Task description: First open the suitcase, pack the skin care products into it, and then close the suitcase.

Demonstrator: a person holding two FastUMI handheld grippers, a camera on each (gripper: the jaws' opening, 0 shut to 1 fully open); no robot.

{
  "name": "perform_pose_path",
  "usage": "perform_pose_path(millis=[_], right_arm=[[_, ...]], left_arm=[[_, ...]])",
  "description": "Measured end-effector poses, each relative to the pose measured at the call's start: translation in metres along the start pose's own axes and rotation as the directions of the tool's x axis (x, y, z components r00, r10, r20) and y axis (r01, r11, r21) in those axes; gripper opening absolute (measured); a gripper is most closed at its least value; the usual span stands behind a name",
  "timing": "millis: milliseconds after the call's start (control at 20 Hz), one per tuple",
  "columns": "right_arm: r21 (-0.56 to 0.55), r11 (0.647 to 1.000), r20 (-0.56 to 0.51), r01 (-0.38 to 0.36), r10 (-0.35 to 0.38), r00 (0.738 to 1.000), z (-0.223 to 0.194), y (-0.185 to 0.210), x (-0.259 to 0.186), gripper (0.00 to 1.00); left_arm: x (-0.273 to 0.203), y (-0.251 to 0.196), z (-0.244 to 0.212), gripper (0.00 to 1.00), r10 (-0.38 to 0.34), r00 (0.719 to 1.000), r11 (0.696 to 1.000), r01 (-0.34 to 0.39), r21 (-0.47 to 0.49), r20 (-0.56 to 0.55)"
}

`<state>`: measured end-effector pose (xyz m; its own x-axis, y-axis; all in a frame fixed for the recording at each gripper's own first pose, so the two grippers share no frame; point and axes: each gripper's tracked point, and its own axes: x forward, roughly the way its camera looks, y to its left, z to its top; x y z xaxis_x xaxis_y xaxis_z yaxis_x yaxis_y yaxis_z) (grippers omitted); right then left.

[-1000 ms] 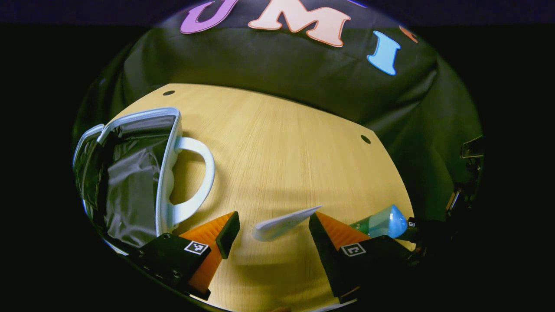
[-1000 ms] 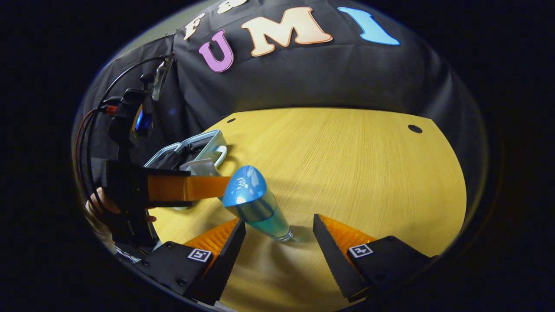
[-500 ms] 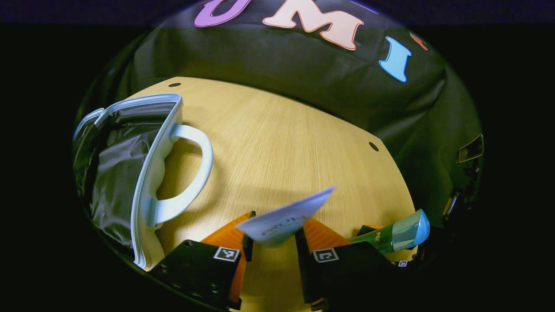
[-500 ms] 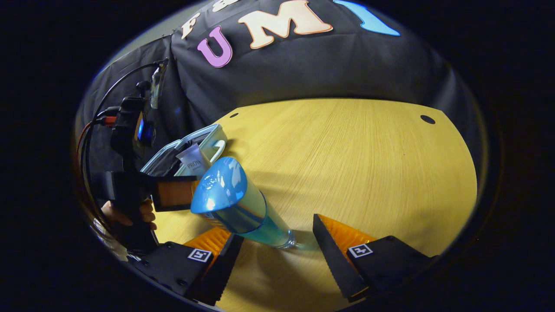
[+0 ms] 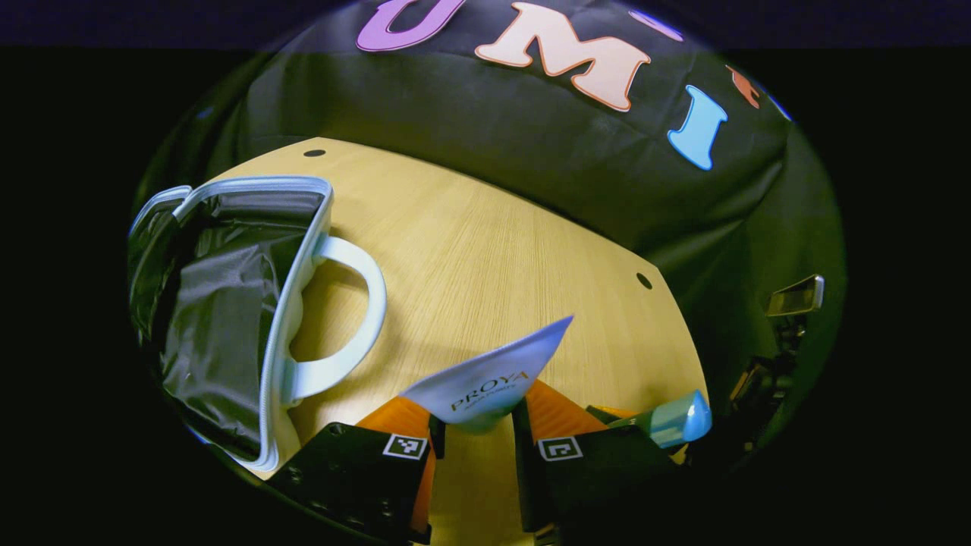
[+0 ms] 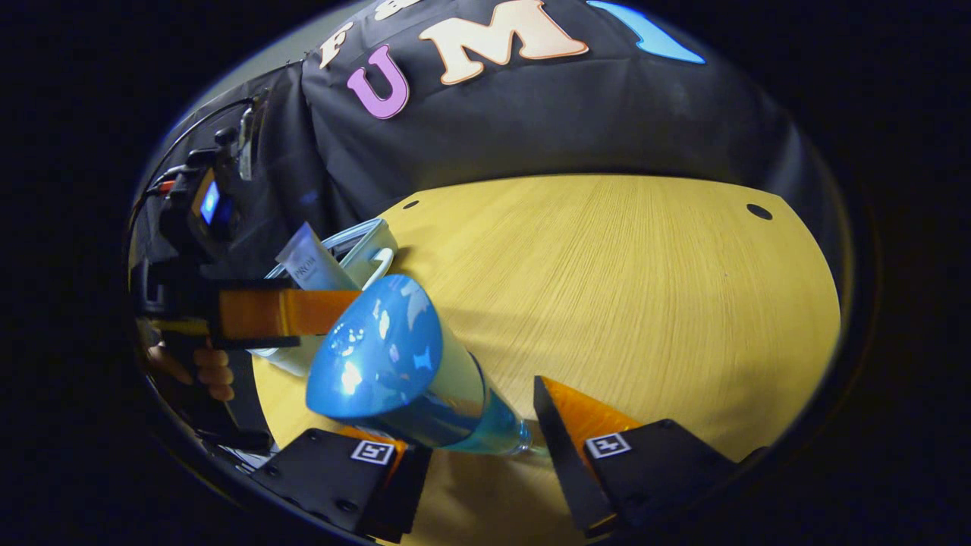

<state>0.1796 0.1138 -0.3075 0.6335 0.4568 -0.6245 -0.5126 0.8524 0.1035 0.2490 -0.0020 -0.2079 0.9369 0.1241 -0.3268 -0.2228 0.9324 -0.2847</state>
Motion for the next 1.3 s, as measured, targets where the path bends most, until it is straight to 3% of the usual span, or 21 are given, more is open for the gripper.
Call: perform_pose_path(millis=[100,150,250,500,750,1000,1100,1300], right_arm=[[0.018,1.0,-0.016,0.019,-0.019,1.0,-0.001,-0.002,0.003,0.61],[0.055,0.998,-0.023,0.021,-0.02,1.0,0.001,-0.004,0.001,0.5],[0.124,0.992,-0.036,0.018,-0.013,0.999,0.002,-0.006,0.001,0.45],[0.147,0.988,-0.044,0.046,-0.039,0.998,0.004,-0.011,0.0,0.4],[0.128,0.991,-0.043,0.042,-0.036,0.998,0.006,-0.002,-0.008,0.42],[0.116,0.99,-0.027,0.085,-0.083,0.996,0.011,0.016,-0.016,0.43],[0.134,0.985,-0.017,0.108,-0.107,0.994,0.016,0.029,-0.023,0.39],[0.172,0.975,0.013,0.143,-0.147,0.989,0.028,0.067,-0.03,0.43]], left_arm=[[-0.014,-0.001,0.013,0.38,-0.004,1.0,1.0,0.004,-0.015,0.015],[-0.021,-0.003,0.019,0.38,-0.005,1.0,1.0,0.006,-0.022,0.018],[-0.038,0.001,0.03,0.39,0.014,1.0,1.0,-0.014,-0.017,0.024],[-0.086,0.03,0.054,0.38,0.088,0.995,0.996,-0.087,-0.033,0.036],[-0.124,0.111,0.067,0.38,0.226,0.974,0.971,-0.223,-0.089,0.022],[-0.124,0.187,0.039,0.38,0.276,0.943,0.953,-0.293,-0.071,-0.183],[-0.118,0.201,0.021,0.39,0.241,0.927,0.959,-0.273,-0.074,-0.287],[-0.111,0.224,-0.006,0.39,0.181,0.869,0.969,-0.239,-0.07,-0.462]])
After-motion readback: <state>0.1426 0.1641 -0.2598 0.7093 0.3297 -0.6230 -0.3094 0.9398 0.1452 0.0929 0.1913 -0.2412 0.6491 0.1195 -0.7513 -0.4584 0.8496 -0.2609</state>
